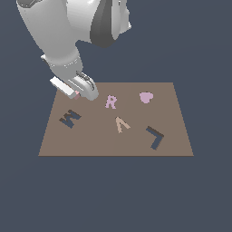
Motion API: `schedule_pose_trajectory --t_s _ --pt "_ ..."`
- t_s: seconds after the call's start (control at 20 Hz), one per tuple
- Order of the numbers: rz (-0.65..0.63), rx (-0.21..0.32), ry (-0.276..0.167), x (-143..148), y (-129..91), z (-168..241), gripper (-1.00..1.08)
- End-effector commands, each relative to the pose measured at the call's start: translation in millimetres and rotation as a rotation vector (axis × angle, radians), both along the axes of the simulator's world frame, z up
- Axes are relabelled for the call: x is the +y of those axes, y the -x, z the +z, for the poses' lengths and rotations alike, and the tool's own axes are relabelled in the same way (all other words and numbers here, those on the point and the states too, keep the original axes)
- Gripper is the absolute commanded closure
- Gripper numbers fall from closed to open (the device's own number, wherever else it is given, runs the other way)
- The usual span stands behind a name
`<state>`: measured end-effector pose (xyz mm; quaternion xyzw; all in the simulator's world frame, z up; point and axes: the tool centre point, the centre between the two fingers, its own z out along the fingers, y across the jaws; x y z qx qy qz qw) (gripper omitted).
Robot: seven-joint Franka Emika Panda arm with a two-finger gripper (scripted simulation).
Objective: Insert a designated object into the corresponding slot on a board.
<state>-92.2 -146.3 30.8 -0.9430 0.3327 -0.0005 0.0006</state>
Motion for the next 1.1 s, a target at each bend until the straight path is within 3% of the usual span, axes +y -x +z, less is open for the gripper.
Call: schedule_pose_trajectory --t_s 0.0,0.7,1.05 --pt "-0.003 0.001 0.001 -1.6 0.9 -0.9 1.08" --pt "0.002 0.001 0.0 -1.0 -0.3 2.6 1.08" --pt "0.073 0.001 0.001 2.5 -15.8 3.0 1.08"
